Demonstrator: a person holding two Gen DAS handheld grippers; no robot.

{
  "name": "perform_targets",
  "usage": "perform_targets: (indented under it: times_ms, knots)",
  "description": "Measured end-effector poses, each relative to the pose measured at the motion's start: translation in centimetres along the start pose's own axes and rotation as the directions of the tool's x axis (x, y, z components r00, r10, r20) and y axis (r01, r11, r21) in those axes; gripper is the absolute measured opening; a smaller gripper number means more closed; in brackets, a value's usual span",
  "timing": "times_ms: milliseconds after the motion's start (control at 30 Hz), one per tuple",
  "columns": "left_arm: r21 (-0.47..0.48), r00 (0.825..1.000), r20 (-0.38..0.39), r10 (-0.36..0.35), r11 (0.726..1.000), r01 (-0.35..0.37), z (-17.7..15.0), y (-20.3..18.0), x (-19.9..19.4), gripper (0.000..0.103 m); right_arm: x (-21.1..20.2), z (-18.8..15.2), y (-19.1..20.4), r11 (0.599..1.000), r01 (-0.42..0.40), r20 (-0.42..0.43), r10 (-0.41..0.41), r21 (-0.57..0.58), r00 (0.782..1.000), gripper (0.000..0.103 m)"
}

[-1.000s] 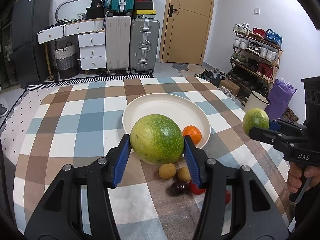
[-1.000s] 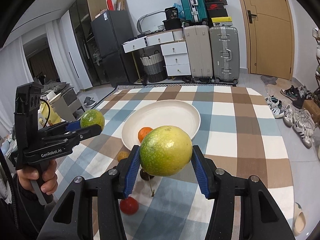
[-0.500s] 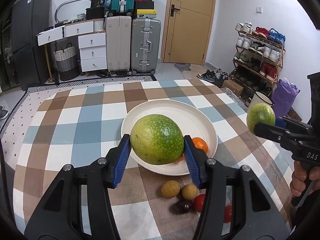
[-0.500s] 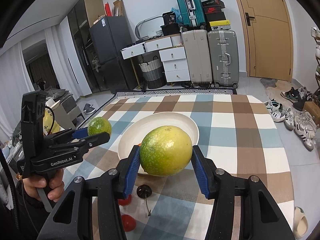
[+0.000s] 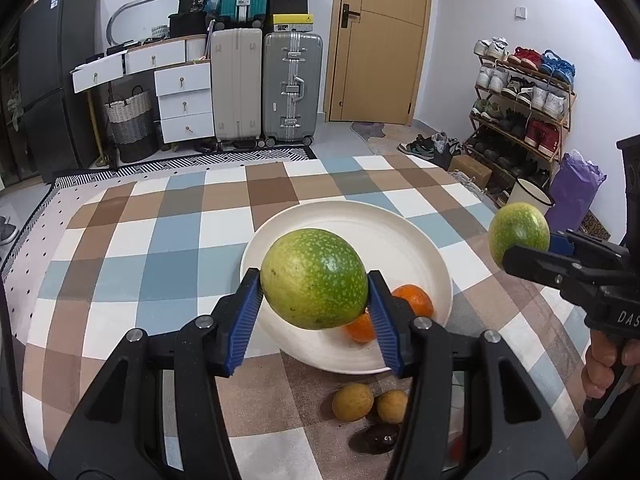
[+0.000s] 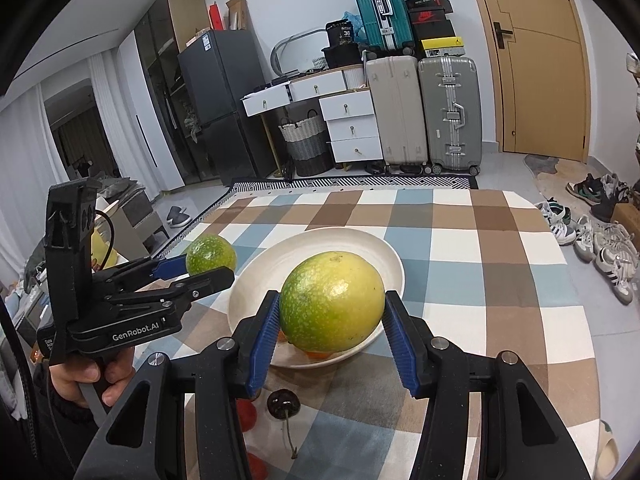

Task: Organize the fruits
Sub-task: 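Carry both green citrus fruits over the cream plate, then release both green citrus fruits onto the plate beside the mandarins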

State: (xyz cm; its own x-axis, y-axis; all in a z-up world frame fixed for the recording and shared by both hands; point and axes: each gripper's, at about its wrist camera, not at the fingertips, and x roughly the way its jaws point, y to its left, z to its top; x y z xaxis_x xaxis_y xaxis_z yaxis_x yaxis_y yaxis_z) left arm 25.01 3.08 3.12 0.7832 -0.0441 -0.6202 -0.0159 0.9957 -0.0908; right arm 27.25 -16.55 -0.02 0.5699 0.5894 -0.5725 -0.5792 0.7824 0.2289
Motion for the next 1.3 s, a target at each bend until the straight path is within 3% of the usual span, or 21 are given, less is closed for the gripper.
perform_targets:
  times_ms: [433, 933, 1300]
  knots:
    - [-0.046, 0.999, -0.018, 0.034, 0.998, -0.035, -1.2, 2.4, 2.7, 0.05, 3.8, -0.7, -1.1, 1.0, 0.002, -0.031, -0.001, 0.023, 1.0, 0.051]
    - [-0.047, 0.996, -0.071, 0.056, 0.997, -0.059, -2.6, 2.4, 6.8, 0.05, 7.0, -0.8, -2.5, 0.999, 0.034, -0.069, -0.031, 0.043, 0.997, 0.052]
    - [-0.053, 0.995, -0.068, 0.066, 0.996, -0.07, -2.7, 2.6, 7.0, 0.05, 8.8, -1.7, -1.7, 0.999, 0.051, -0.111, -0.051, -0.009, 0.992, 0.052]
